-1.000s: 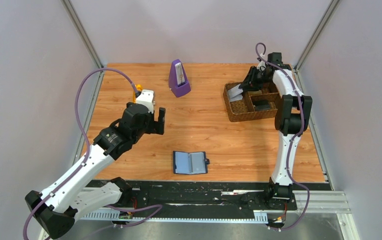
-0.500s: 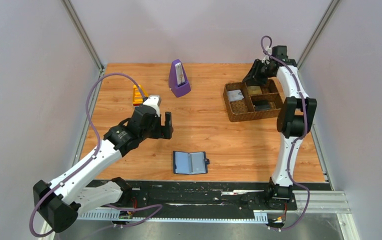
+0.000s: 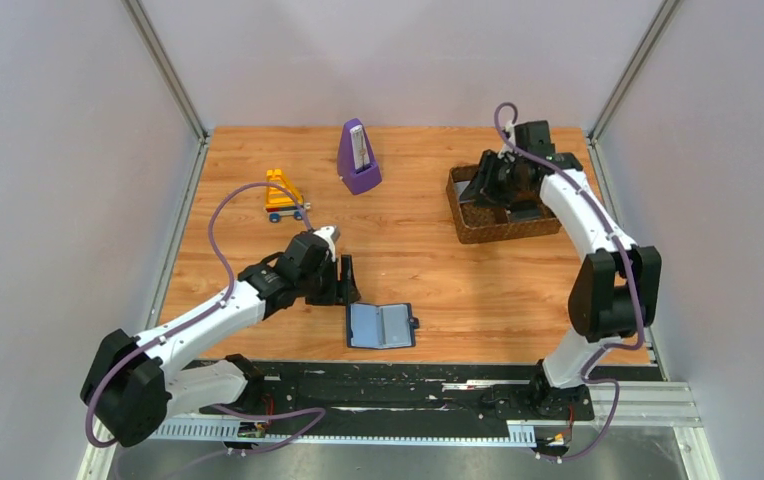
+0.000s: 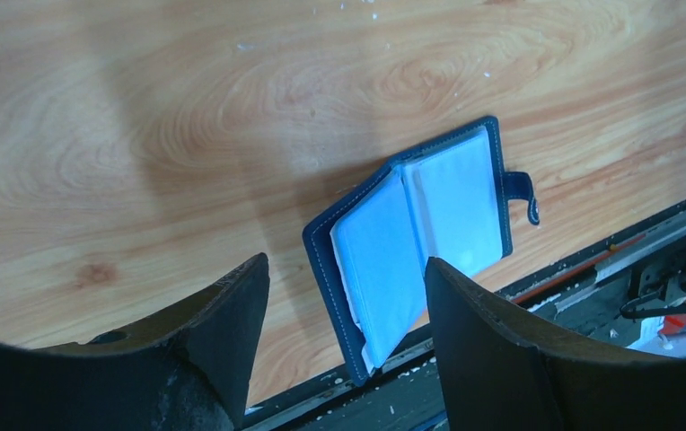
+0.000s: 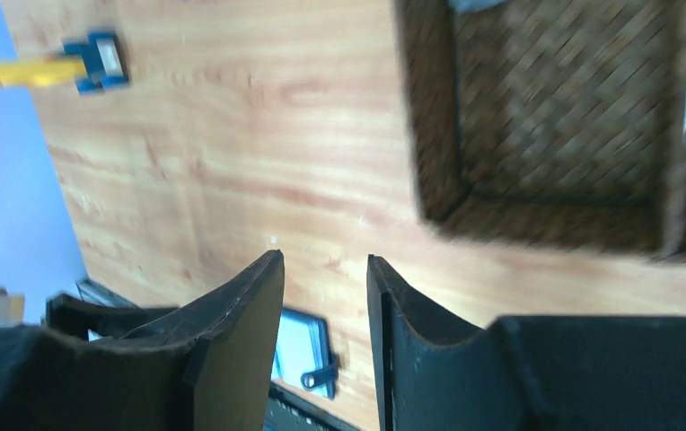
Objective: Take the credit cards out of the card holder
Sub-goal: Remove the credit card from the card holder.
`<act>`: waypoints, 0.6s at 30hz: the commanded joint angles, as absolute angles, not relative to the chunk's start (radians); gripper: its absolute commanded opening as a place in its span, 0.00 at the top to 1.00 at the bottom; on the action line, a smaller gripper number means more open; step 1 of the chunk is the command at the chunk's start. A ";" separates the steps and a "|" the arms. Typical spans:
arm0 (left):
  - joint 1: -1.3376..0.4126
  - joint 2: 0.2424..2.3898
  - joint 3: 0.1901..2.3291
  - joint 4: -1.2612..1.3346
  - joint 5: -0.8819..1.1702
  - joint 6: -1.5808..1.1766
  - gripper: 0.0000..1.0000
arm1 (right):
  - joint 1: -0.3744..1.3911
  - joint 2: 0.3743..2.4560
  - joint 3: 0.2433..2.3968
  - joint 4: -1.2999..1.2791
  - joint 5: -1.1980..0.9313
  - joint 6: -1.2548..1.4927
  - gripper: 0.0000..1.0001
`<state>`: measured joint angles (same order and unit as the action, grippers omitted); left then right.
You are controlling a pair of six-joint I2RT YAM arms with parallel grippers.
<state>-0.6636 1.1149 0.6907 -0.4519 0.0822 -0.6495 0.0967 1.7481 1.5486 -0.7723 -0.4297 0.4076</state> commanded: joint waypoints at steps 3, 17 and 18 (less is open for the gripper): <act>-0.664 1.057 0.611 -0.363 0.140 -0.696 0.30 | 0.222 1.500 1.263 -0.600 -0.358 0.505 0.57; -0.663 0.950 0.452 -0.214 0.281 -0.770 0.47 | 0.519 1.231 0.908 -0.418 -0.369 0.635 0.54; -0.663 0.953 0.449 -0.212 0.281 -0.776 0.47 | 0.542 1.228 0.896 -0.410 -0.368 0.644 0.54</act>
<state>-0.6632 0.9554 0.4683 -0.3080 0.2295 -0.7319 0.4786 1.2617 0.9318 -0.5049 -0.3721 0.5827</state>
